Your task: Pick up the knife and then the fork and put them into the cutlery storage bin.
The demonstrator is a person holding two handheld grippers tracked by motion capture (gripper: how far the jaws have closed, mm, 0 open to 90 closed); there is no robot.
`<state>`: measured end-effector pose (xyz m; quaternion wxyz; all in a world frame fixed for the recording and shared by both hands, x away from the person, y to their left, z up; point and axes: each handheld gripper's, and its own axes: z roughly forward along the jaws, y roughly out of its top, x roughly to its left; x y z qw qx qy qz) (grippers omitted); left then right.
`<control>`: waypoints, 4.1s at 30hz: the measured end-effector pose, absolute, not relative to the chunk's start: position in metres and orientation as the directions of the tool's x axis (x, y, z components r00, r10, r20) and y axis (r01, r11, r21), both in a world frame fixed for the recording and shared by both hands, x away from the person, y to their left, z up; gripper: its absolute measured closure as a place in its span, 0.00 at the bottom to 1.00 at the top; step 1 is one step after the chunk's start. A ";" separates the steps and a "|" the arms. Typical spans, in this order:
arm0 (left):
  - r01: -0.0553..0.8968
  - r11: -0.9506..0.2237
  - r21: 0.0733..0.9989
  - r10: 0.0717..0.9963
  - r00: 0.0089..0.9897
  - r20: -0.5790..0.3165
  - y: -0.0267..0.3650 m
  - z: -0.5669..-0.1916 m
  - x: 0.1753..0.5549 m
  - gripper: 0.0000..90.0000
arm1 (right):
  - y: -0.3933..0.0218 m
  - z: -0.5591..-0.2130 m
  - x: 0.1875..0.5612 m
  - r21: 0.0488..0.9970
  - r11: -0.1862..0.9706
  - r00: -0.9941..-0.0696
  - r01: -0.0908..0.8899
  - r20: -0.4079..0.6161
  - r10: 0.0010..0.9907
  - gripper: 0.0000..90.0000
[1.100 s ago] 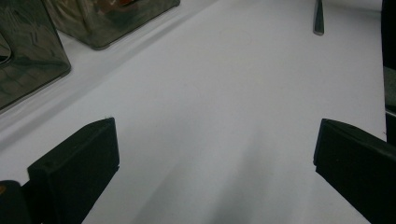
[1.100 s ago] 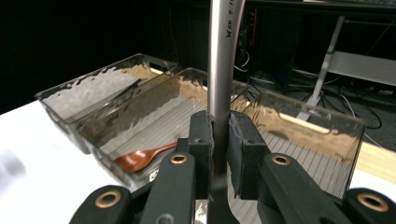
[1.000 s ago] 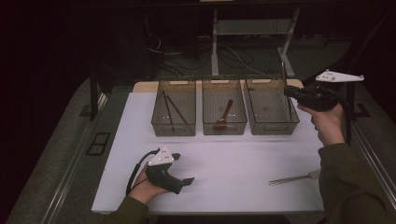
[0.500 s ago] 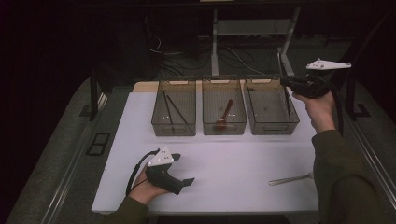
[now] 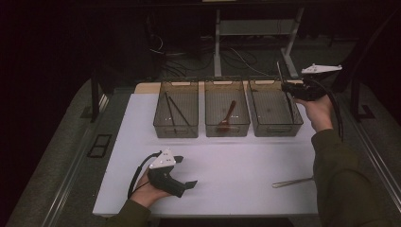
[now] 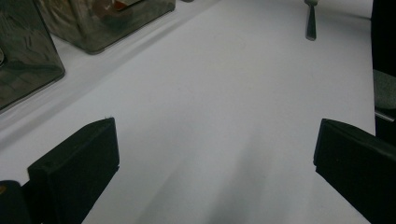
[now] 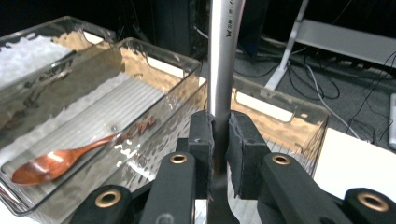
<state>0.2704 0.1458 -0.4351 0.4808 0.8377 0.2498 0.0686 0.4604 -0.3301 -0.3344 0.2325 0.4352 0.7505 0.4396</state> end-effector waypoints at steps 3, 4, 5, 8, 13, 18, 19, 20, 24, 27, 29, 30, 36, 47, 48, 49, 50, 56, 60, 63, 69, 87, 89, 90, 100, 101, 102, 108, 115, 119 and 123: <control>0.354 -0.413 0.839 0.484 0.866 -0.127 0.146 -0.435 0.270 0.00 | -0.327 -0.340 0.463 0.849 0.247 -0.511 0.467 0.031 0.859 0.89; 0.353 -0.411 0.841 0.483 0.866 -0.127 0.146 -0.435 0.270 0.00 | -0.326 -0.342 0.463 0.843 0.256 -0.510 0.473 0.025 0.860 0.89; 0.353 -0.410 0.841 0.483 0.866 -0.128 0.146 -0.435 0.270 0.00 | -0.325 -0.344 0.464 0.837 0.262 -0.508 0.480 0.022 0.861 0.89; 0.353 -0.409 0.841 0.483 0.866 -0.128 0.146 -0.435 0.270 0.00 | -0.325 -0.348 0.466 0.828 0.270 -0.511 0.492 0.023 0.860 0.89; 0.354 -0.408 0.841 0.481 0.867 -0.131 0.146 -0.435 0.270 0.00 | -0.323 -0.356 0.468 0.805 0.298 -0.511 0.514 0.008 0.860 0.89; 0.356 -0.408 0.841 0.480 0.867 -0.134 0.145 -0.436 0.270 0.00 | -0.324 -0.365 0.468 0.783 0.315 -0.513 0.537 0.006 0.859 0.89; 0.356 -0.413 0.838 0.478 0.868 -0.133 0.146 -0.436 0.270 0.00 | -0.324 -0.366 0.468 0.780 0.318 -0.513 0.539 0.005 0.858 0.89; 0.355 -0.414 0.838 0.477 0.869 -0.133 0.145 -0.436 0.270 0.00 | -0.324 -0.367 0.468 0.778 0.320 -0.514 0.541 0.004 0.858 0.89; 0.356 -0.414 0.838 0.476 0.869 -0.134 0.145 -0.436 0.270 0.00 | -0.321 -0.372 0.470 0.769 0.328 -0.513 0.548 0.000 0.858 0.89; 0.355 -0.410 0.840 0.476 0.869 -0.135 0.145 -0.437 0.270 0.00 | -0.317 -0.374 0.472 0.763 0.336 -0.513 0.552 -0.007 0.859 0.89; 0.355 -0.412 0.839 0.475 0.869 -0.134 0.145 -0.437 0.270 0.00 | -0.315 -0.376 0.474 0.760 0.341 -0.511 0.554 -0.013 0.860 0.89; 0.354 -0.413 0.839 0.474 0.870 -0.134 0.145 -0.437 0.270 0.00 | -0.315 -0.377 0.475 0.756 0.342 -0.507 0.558 -0.016 0.862 0.89; 0.353 -0.414 0.839 0.471 0.872 -0.134 0.145 -0.436 0.269 0.00 | -0.309 -0.383 0.480 0.743 0.348 -0.504 0.571 -0.017 0.864 0.88; 0.352 -0.416 0.839 0.469 0.873 -0.134 0.144 -0.436 0.269 0.00 | -0.310 -0.384 0.478 0.751 0.311 -0.503 0.583 0.032 0.864 0.80; 0.351 -0.417 0.838 0.469 0.873 -0.133 0.144 -0.435 0.269 0.00 | -0.310 -0.382 0.478 0.754 0.304 -0.505 0.583 0.043 0.862 0.79; 0.352 -0.417 0.838 0.468 0.873 -0.135 0.144 -0.436 0.269 0.00 | -0.311 -0.381 0.477 0.757 0.302 -0.510 0.580 0.048 0.859 0.77; 0.353 -0.418 0.837 0.468 0.873 -0.134 0.144 -0.435 0.269 0.00 | -0.312 -0.379 0.475 0.760 0.293 -0.509 0.580 0.057 0.859 0.75; 0.353 -0.418 0.837 0.467 0.874 -0.136 0.143 -0.436 0.269 0.00 | -0.317 -0.365 0.460 0.795 0.252 -0.544 0.551 0.113 0.832 0.64; 0.350 -0.419 0.838 0.464 0.875 -0.134 0.143 -0.436 0.268 0.00 | -0.318 -0.357 0.447 0.800 0.259 -0.566 0.541 0.118 0.816 0.57; 0.351 -0.417 0.838 0.464 0.875 -0.136 0.142 -0.436 0.268 0.00 | -0.318 -0.353 0.436 0.803 0.272 -0.582 0.530 0.112 0.805 0.52; 0.348 -0.421 0.837 0.464 0.876 -0.131 0.142 -0.435 0.267 0.00 | -0.318 -0.347 0.412 0.802 0.296 -0.619 0.518 0.114 0.777 0.46; 0.354 -0.421 0.835 0.471 0.872 -0.132 0.142 -0.435 0.267 0.00 | -0.317 -0.367 0.347 0.765 0.406 -0.720 0.500 0.107 0.685 0.52; 0.353 -0.419 0.837 0.471 0.872 -0.132 0.142 -0.435 0.267 0.00 | -0.316 -0.371 0.341 0.757 0.428 -0.737 0.494 0.103 0.668 0.53; 0.353 -0.418 0.837 0.472 0.872 -0.132 0.142 -0.435 0.267 0.00 | -0.317 -0.372 0.338 0.755 0.433 -0.741 0.493 0.102 0.664 0.53; 0.351 -0.420 0.837 0.471 0.873 -0.129 0.144 -0.435 0.268 0.00 | -0.316 -0.387 0.319 0.697 0.517 -0.779 0.497 0.096 0.619 0.56; 0.351 -0.423 0.835 0.470 0.873 -0.129 0.144 -0.435 0.268 0.00 | -0.317 -0.388 0.317 0.695 0.517 -0.780 0.500 0.100 0.618 0.56; 0.351 -0.421 0.836 0.470 0.873 -0.130 0.143 -0.435 0.268 0.00 | -0.317 -0.389 0.316 0.691 0.524 -0.784 0.498 0.101 0.613 0.56; 0.351 -0.426 0.834 0.469 0.874 -0.128 0.143 -0.436 0.267 0.00 | -0.317 -0.392 0.299 0.667 0.568 -0.808 0.482 0.087 0.583 0.77; 0.346 -0.433 0.832 0.466 0.876 -0.122 0.142 -0.435 0.267 0.00 | -0.314 -0.406 0.274 0.658 0.605 -0.850 0.449 0.104 0.517 0.94; 0.347 -0.432 0.833 0.467 0.876 -0.123 0.141 -0.436 0.267 0.00 | -0.307 -0.417 0.262 0.647 0.623 -0.869 0.439 0.130 0.477 0.99; 0.345 -0.435 0.832 0.468 0.876 -0.119 0.142 -0.435 0.267 0.00 | -0.299 -0.424 0.258 0.626 0.653 -0.886 0.426 0.140 0.443 1.00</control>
